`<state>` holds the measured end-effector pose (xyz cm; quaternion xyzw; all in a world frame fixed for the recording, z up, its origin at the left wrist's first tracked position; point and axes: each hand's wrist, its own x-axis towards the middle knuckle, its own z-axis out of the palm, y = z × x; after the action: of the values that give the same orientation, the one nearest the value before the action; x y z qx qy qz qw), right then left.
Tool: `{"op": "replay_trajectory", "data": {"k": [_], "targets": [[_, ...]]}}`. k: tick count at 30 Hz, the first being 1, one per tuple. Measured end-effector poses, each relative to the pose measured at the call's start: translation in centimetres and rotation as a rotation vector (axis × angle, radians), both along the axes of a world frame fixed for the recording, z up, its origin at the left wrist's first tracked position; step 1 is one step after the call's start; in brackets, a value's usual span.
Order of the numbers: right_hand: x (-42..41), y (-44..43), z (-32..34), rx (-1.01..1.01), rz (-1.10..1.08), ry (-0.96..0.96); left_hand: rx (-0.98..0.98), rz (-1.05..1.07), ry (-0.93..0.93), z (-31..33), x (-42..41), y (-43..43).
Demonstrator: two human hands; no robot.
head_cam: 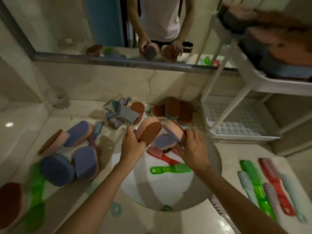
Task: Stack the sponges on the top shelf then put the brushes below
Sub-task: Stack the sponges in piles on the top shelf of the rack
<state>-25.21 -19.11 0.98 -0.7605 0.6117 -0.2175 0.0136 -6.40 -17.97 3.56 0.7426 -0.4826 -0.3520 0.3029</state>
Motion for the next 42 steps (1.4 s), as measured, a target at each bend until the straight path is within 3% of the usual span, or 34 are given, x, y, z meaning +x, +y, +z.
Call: {"op": "replay_trajectory", "data": {"k": [8,19,23,28,35,42], "targets": [[-4.8,0.5,12.3,-0.298,-0.164,-0.229,-0.279,-0.166,0.208,11.2,-8.3,-1.8],[-11.2,-3.4,23.7,-0.396,-0.279,-0.527,-0.424,-0.288,0.396,22.1,-17.3,-7.9],[-14.4,-6.7,26.8,-0.297,-0.315,-0.717,-0.402,-0.287,0.504,24.5,-19.0,-11.3],[-19.1,-12.7,28.8,0.043,-0.378,-0.993,-0.219,-0.247,0.538,25.4,-21.1,-16.9],[-21.4,-16.9,27.6,0.241,-0.383,-0.922,-0.093,-0.228,0.532,24.1,-24.0,-21.8],[-21.7,-17.8,27.6,0.278,-0.33,-0.929,-0.151,-0.238,0.192,23.9,-25.0,-22.5]]}}
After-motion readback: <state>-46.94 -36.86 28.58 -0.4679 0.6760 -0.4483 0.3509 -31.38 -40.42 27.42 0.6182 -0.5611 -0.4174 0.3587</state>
